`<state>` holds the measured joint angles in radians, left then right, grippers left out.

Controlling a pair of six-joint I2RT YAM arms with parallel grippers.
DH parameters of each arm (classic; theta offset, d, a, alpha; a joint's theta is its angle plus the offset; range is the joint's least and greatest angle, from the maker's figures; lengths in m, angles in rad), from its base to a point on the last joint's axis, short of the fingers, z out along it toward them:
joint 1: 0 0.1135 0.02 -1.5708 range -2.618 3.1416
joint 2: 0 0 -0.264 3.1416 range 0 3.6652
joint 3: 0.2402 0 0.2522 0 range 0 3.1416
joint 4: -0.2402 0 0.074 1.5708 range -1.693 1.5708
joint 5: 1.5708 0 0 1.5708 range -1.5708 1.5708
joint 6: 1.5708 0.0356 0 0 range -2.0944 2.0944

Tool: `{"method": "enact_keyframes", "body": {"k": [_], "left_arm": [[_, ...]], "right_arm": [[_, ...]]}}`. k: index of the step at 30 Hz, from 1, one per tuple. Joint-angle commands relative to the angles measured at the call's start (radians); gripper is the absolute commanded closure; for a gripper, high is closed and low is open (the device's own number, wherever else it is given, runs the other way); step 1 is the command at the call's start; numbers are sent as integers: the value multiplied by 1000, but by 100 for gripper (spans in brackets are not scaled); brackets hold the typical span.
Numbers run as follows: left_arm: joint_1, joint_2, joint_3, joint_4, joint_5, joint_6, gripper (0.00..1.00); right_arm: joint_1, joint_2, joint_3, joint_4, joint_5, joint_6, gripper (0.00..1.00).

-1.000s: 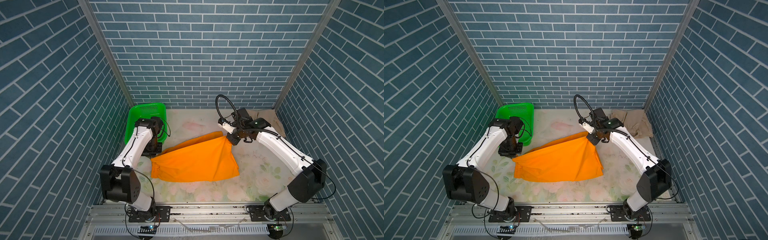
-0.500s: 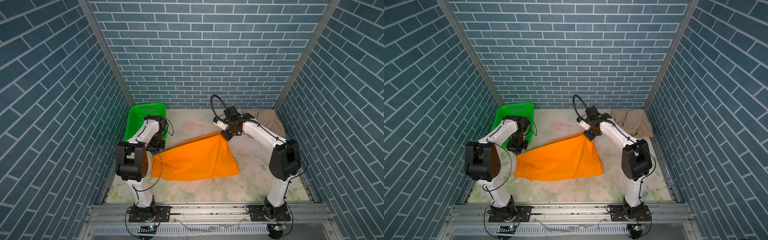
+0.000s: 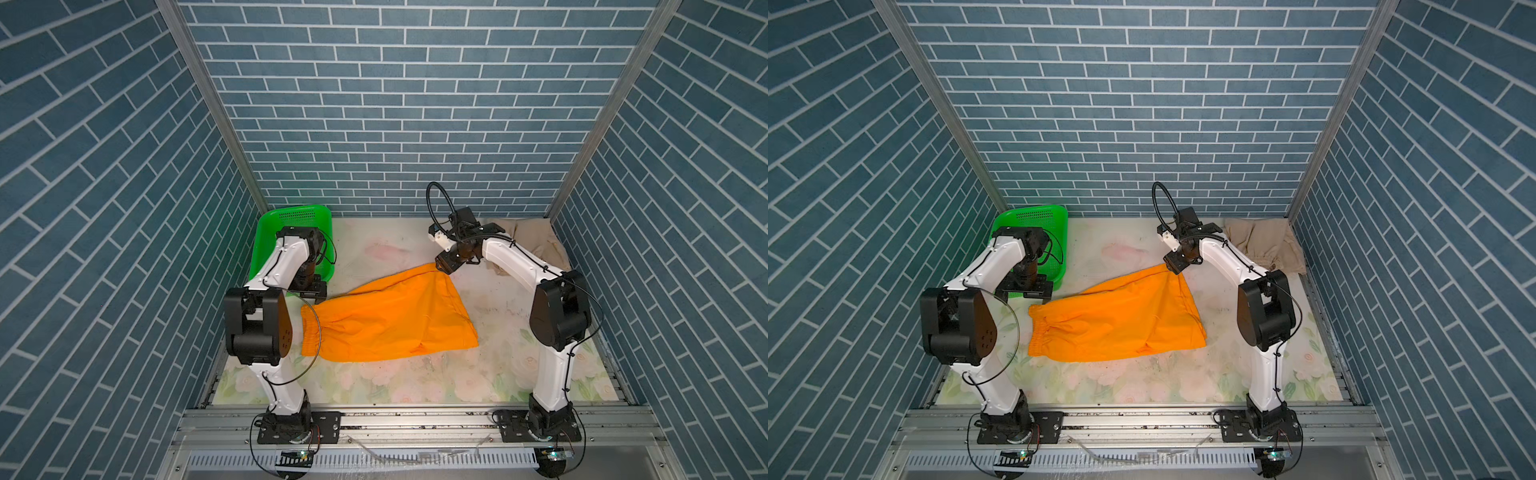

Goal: Fold and stack the shorts
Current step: 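Release the folded shorts and press their edges flat with both grippers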

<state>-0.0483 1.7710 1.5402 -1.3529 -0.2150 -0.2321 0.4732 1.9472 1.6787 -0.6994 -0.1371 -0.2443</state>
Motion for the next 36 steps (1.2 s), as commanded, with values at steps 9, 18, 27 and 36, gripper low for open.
{"method": "enact_keyframes", "body": {"k": [9, 18, 27, 36], "left_arm": [[124, -365, -145, 39, 246, -10, 0], [161, -651, -438, 278, 424, -145, 0], [204, -754, -579, 394, 522, -212, 0], [238, -811, -612, 462, 570, -217, 0]], "right_arm": [[-98, -384, -518, 51, -146, 350, 27], [-100, -382, -685, 171, -182, 412, 26], [-101, -287, -725, 218, -194, 454, 25], [-100, -265, -786, 309, -251, 530, 40]]}}
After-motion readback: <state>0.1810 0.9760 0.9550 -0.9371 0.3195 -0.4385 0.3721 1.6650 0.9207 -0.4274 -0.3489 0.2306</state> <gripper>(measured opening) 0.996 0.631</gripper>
